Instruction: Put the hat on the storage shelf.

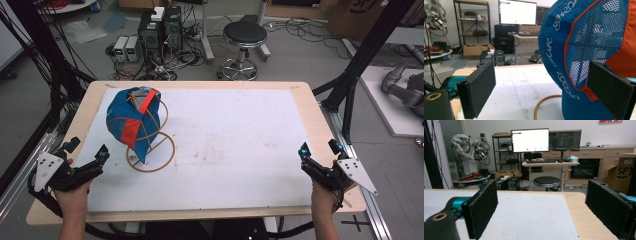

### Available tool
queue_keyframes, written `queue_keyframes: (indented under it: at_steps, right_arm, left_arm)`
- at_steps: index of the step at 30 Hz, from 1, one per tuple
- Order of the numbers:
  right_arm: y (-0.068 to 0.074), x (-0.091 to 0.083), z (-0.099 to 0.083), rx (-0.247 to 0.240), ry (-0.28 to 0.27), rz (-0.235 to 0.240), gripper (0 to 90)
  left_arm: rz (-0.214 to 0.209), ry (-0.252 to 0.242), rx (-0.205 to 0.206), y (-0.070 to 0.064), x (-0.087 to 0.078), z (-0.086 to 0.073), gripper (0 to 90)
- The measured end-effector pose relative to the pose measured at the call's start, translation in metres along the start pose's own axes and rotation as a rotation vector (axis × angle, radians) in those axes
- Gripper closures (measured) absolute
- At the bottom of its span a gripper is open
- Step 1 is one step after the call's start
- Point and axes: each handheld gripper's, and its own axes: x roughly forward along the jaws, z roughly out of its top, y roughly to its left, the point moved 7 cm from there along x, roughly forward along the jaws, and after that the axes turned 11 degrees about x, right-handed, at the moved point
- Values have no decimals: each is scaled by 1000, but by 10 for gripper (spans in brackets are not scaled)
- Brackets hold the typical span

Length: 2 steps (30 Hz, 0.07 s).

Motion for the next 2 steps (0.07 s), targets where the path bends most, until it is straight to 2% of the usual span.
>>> queue_keyframes:
  at_steps: [2]
  right_arm:
    - [0, 0, 0, -1, 1, 1, 109]
  left_arm:
    - [3, -3, -1, 0, 0, 0, 95]
